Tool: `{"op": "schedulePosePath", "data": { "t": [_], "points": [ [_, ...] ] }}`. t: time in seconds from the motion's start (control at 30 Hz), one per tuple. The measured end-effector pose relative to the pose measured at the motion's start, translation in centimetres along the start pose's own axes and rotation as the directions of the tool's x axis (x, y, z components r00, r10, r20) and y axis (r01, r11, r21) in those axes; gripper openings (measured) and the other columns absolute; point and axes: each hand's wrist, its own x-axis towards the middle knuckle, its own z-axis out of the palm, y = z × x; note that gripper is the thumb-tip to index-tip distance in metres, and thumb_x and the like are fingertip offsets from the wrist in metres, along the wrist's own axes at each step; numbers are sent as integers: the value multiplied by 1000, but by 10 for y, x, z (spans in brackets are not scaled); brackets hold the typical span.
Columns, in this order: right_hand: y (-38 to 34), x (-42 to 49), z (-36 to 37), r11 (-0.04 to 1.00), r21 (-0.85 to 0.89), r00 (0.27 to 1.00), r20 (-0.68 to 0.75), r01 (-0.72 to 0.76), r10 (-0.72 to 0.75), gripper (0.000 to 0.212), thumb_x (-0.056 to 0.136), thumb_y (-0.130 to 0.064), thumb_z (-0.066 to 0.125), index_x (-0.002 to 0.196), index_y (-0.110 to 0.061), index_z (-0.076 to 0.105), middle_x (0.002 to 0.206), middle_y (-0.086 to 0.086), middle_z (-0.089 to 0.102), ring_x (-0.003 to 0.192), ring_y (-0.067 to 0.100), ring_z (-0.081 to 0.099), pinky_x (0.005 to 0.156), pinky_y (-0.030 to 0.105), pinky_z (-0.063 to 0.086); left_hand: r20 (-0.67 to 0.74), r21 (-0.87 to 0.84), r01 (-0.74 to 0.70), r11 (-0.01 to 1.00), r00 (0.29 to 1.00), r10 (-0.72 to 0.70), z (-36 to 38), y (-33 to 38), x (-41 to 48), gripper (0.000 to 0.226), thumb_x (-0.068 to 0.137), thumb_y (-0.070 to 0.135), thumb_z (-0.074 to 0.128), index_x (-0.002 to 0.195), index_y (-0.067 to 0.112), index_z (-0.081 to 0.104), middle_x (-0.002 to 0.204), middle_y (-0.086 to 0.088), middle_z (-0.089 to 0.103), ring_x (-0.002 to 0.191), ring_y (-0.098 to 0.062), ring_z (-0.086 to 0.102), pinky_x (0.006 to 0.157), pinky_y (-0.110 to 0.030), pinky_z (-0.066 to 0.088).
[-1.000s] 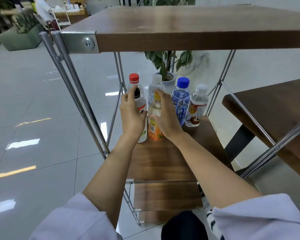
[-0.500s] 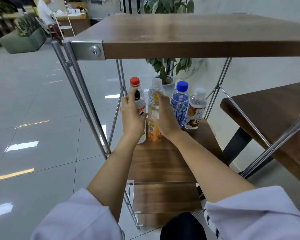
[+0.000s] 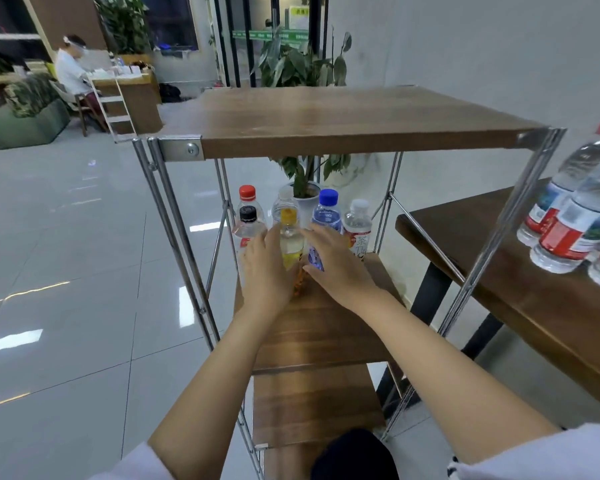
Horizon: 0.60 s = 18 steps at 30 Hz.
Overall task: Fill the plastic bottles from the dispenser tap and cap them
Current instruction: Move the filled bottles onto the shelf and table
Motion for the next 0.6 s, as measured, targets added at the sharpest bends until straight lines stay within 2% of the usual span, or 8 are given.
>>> {"op": "schedulePosePath", "data": {
  "t": [0.1, 0.23, 0.33, 0.43, 0.5, 0.6],
  "points": [
    [-1, -29, -27, 994, -109, 1000, 29, 13, -10, 54, 95, -19, 62, 146, -20, 42, 151, 1, 41, 140, 19, 34, 110, 39, 38, 95, -79, -37, 996, 995, 45, -10, 23, -19, 56, 89, 18, 68, 141, 19, 48, 141, -7, 53, 127, -28, 50, 103, -43, 44],
    [6, -67, -61, 973, -232, 1000, 14, -7, 10, 48, 97, -25, 60, 143, -22, 48, 148, -2, 45, 138, 18, 35, 111, 40, 37, 153, -93, -155, 984, 974, 168, -19, 49, -41, 45, 90, 19, 68, 133, 21, 57, 130, -5, 62, 115, -25, 58, 84, -29, 42],
    [12, -97, -87, 953, -301, 999, -43, -21, 8, 45, 95, -26, 64, 138, -19, 56, 143, -1, 53, 136, 20, 41, 115, 34, 30, 195, -104, -194, 975, 958, 212, -18, 71, -51, 44, 89, 22, 69, 132, 22, 59, 124, -1, 65, 103, -23, 63, 77, -30, 46],
    [18, -125, -109, 931, -363, 991, -130, -43, -5, 39, 86, -24, 75, 124, -18, 67, 126, 1, 66, 119, 22, 56, 103, 40, 46, 205, -163, -229, 960, 944, 260, -16, 97, -65, 41, 90, 22, 70, 130, 21, 61, 123, -2, 66, 99, -22, 65, 79, -30, 49],
    [21, -143, -124, 920, -385, 985, -172, -77, 10, 37, 85, -24, 76, 121, -18, 69, 121, -1, 68, 115, 22, 59, 98, 38, 48, 204, -199, -279, 939, 926, 319, -14, 114, -74, 37, 91, 22, 70, 128, 21, 63, 123, 2, 66, 107, -18, 62, 82, -29, 48],
    [26, -168, -149, 908, -397, 980, -193, -132, 58, 34, 92, -26, 68, 125, -22, 65, 125, -5, 64, 120, 18, 54, 102, 37, 45, 218, -274, -327, 905, 895, 389, -8, 141, -84, 36, 90, 22, 71, 126, 21, 64, 116, 3, 69, 101, -15, 63, 85, -39, 55]
  ]
}}
